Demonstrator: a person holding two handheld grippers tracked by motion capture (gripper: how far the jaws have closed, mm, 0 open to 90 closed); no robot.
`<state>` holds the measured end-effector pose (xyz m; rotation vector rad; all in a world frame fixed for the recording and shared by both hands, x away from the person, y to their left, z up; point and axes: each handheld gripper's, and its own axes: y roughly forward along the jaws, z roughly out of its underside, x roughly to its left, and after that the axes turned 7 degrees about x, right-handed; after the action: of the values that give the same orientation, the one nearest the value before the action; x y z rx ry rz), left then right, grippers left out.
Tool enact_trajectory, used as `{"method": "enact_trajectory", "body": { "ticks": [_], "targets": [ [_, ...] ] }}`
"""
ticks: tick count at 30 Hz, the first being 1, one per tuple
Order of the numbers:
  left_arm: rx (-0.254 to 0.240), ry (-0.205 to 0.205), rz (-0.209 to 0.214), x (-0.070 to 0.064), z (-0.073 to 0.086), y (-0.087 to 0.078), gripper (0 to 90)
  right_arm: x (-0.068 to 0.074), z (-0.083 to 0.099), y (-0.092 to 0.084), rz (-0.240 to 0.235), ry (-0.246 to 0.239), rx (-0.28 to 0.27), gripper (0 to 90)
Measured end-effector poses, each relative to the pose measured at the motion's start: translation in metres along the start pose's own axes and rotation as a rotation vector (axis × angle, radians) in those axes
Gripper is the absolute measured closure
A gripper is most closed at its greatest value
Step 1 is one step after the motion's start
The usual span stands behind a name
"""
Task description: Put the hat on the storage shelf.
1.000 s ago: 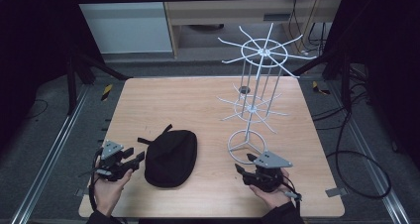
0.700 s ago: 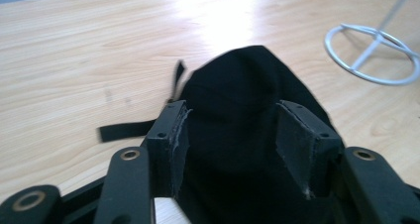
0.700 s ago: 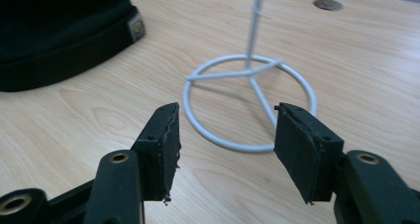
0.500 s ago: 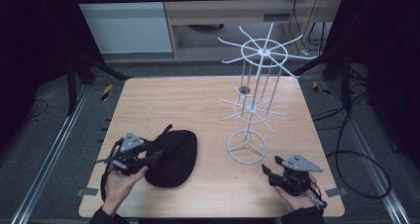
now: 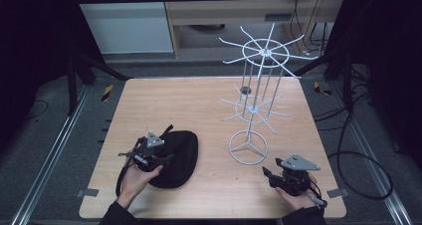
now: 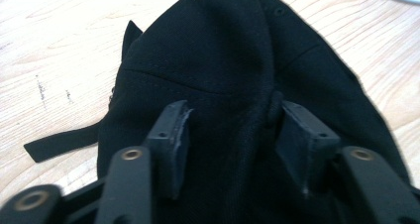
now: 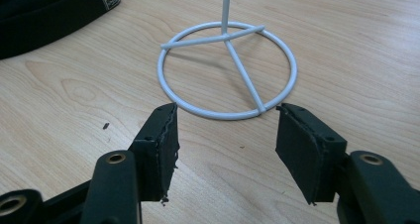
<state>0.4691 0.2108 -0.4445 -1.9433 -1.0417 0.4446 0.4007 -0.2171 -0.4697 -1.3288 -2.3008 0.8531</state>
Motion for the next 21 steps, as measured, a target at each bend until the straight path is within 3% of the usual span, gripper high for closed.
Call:
{"method": "enact_trajectory", "body": {
  "ticks": [4, 5, 9, 21],
  "targets": [
    [0.009, 0.003, 0.004, 0.001, 0.0, 0.003, 57.3, 0.0, 0.0, 0.001, -0.001, -0.004, 0.007, 41.6],
    [0.013, 0.002, 0.012, 0.001, 0.0, 0.004, 67.9, 0.0, 0.0, 0.002, -0.001, -0.006, 0.01, 41.6],
    [0.003, 0.004, 0.018, 0.001, 0.001, 0.003, 75.7, -0.001, 0.0, 0.002, -0.001, -0.006, 0.011, 41.7],
    [-0.156, 0.011, 0.019, -0.002, 0.003, -0.029, 80.6, -0.003, 0.002, 0.004, 0.004, -0.006, 0.014, 42.0]
  ]
}}
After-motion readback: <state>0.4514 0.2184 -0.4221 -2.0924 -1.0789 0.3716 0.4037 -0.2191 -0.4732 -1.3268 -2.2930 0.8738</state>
